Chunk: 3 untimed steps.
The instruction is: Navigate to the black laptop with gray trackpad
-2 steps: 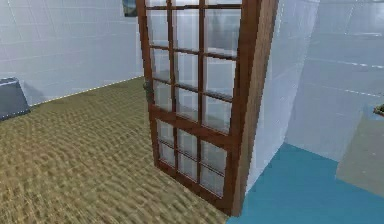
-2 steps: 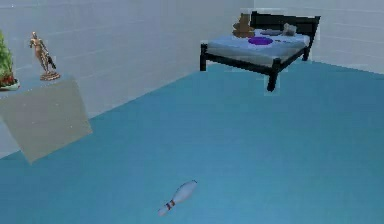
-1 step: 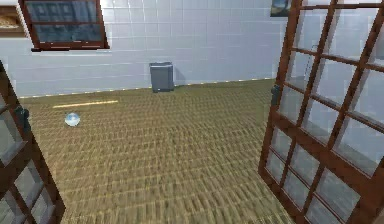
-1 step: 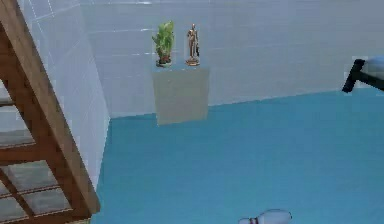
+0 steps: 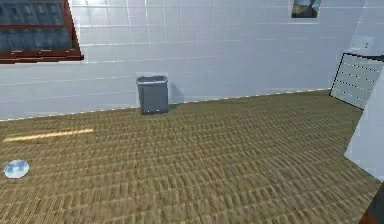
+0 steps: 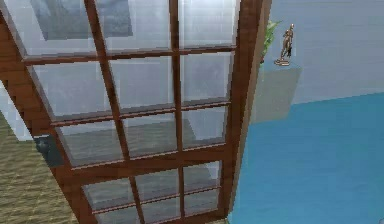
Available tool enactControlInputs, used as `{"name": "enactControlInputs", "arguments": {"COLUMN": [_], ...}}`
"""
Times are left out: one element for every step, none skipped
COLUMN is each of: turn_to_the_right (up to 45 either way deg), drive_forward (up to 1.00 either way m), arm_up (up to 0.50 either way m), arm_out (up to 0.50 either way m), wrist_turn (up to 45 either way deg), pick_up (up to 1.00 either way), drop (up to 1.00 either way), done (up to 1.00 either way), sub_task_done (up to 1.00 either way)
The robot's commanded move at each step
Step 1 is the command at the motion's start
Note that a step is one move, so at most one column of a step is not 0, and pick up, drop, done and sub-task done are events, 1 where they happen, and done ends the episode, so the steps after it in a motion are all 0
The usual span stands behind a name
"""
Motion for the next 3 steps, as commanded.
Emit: {"name": "enactControlInputs", "arguments": {"turn_to_the_right": [-3.0,0.0,42.0], "drive_forward": [0.0,0.6,0.0], "arm_up": [0.0,0.0,0.0], "arm_out": [0.0,0.0,0.0], "wrist_turn": [0.0,0.0,0.0], "pick_up": [0.0,0.0,0.0], "drop": [0.0,0.0,0.0], "done": [0.0,0.0,0.0], "sub_task_done": [0.0,0.0,0.0]}}
